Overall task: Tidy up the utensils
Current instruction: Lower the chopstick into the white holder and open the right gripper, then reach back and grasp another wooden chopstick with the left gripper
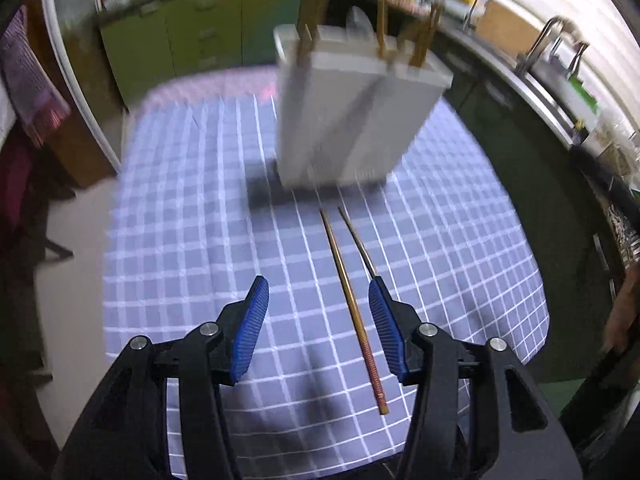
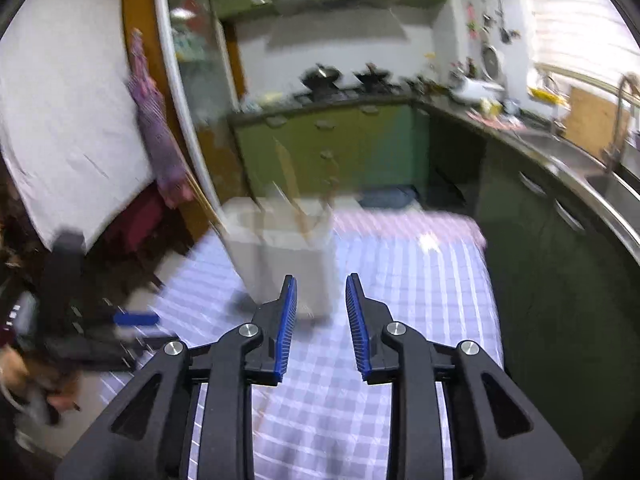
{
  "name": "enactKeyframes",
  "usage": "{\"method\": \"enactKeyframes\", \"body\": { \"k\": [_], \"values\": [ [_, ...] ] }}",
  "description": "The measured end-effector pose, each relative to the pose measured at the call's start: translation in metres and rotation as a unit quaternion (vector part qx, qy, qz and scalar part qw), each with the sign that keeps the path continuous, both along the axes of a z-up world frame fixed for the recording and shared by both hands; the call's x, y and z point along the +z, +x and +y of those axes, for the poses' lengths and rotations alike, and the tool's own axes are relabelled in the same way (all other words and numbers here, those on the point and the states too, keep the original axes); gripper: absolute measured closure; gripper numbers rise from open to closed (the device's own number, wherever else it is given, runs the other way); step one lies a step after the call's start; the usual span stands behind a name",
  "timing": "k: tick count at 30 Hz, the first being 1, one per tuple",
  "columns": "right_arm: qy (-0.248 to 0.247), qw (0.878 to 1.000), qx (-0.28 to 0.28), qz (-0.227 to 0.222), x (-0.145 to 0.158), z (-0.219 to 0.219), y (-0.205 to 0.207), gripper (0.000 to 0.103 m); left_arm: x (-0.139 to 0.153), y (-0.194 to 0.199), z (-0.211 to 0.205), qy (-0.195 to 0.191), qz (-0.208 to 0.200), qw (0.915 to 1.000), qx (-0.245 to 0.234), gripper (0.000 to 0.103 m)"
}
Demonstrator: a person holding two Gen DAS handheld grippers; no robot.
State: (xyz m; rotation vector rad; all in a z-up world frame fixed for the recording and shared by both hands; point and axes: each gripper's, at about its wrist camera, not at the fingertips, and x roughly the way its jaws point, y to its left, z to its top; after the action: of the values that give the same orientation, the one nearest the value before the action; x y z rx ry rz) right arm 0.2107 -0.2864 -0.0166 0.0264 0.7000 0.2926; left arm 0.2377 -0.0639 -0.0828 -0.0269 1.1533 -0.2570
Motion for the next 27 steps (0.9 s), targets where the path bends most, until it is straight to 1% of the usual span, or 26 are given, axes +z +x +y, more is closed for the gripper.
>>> {"method": "enactKeyframes", "body": {
  "k": [2,4,7,9,12,14,16,19,21,23,27],
  "values": [
    [-0.004,0.999,-0.015,0.036,-0.037,-0.009,-0.001,0.077,-0.016,0.008,-0.011,0.008,0.027,0.9996,0.002,0.053],
    [-0.004,0.998,-0.031,0.059,-0.063,-0.019,0.000,0.077,-0.030,0.020,-0.019,0.016,0.054,0.9984,0.010,0.053],
    [-0.013,0.996,-0.054,0.072,-0.087,-0.035,-0.002,0.077,-0.050,0.033,-0.026,0.026,0.094,0.9948,0.031,0.054],
    [-0.024,0.994,-0.069,0.077,-0.095,-0.044,-0.002,0.077,-0.058,0.041,-0.029,0.031,0.113,0.9922,0.042,0.057],
    [-0.025,0.993,-0.076,0.082,-0.099,-0.054,-0.001,0.077,-0.065,0.052,-0.034,0.039,0.126,0.9896,0.057,0.060],
    [-0.032,0.993,-0.076,0.083,-0.097,-0.053,-0.001,0.077,-0.067,0.055,-0.039,0.048,0.127,0.9891,0.058,0.067],
    [-0.031,0.993,-0.072,0.086,-0.098,-0.053,-0.003,0.077,-0.070,0.058,-0.044,0.058,0.131,0.9879,0.059,0.071],
    [-0.030,0.993,-0.069,0.088,-0.099,-0.049,0.000,0.074,-0.074,0.061,-0.052,0.067,0.139,0.9865,0.055,0.074],
    [-0.030,0.993,-0.066,0.089,-0.099,-0.047,0.001,0.074,-0.075,0.061,-0.057,0.070,0.141,0.9862,0.051,0.077],
    [-0.032,0.993,-0.064,0.090,-0.099,-0.044,0.000,0.074,-0.076,0.061,-0.059,0.070,0.142,0.9862,0.048,0.084],
    [-0.034,0.994,-0.056,0.091,-0.096,-0.040,0.000,0.074,-0.081,0.066,-0.071,0.073,0.148,0.9852,0.046,0.090]
  ]
}}
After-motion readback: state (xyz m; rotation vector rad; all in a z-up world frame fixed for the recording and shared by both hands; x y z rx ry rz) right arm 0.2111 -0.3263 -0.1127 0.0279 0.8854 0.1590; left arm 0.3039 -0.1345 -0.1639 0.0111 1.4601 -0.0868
